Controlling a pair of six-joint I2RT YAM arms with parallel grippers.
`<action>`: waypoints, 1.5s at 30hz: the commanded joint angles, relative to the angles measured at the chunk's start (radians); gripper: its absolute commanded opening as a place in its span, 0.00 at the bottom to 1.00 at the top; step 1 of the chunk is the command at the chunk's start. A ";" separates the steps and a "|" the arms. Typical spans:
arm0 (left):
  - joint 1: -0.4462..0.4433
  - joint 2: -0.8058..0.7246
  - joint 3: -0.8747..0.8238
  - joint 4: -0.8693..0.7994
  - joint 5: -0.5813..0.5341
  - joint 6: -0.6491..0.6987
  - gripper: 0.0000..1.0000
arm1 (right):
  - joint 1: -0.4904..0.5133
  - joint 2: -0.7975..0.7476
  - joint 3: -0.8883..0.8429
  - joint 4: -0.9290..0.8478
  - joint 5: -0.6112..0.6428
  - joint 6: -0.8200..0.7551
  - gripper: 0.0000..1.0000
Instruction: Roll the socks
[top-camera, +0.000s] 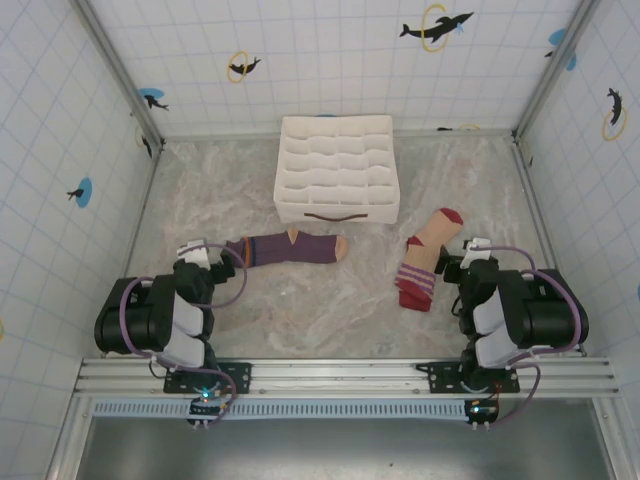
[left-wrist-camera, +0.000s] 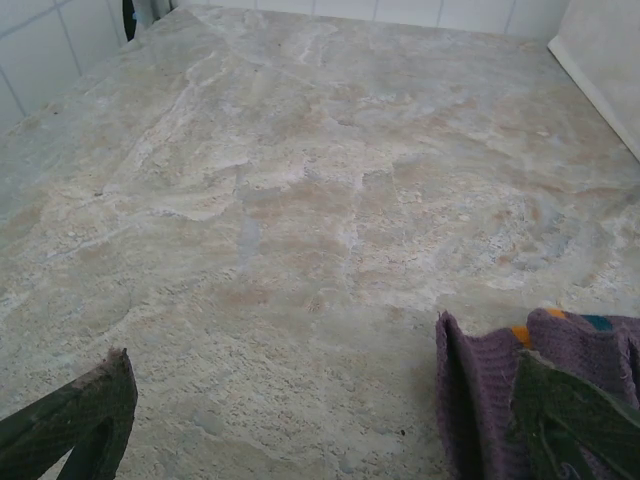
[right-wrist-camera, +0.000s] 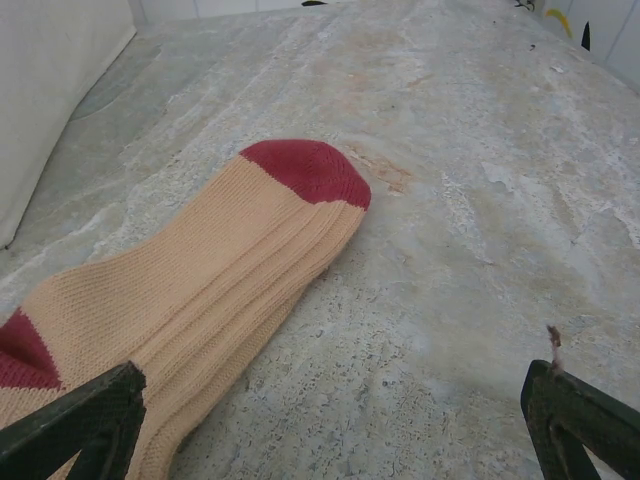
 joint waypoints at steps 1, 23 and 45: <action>0.009 0.001 -0.002 0.025 -0.007 -0.015 0.98 | -0.004 -0.007 -0.002 0.015 -0.004 -0.010 1.00; 0.007 0.000 -0.004 0.025 -0.009 -0.013 0.98 | -0.004 -0.007 -0.002 0.014 -0.003 -0.010 1.00; -0.176 -0.273 0.760 -1.426 0.162 -0.480 0.88 | 0.288 -0.410 0.512 -1.351 0.319 0.278 1.00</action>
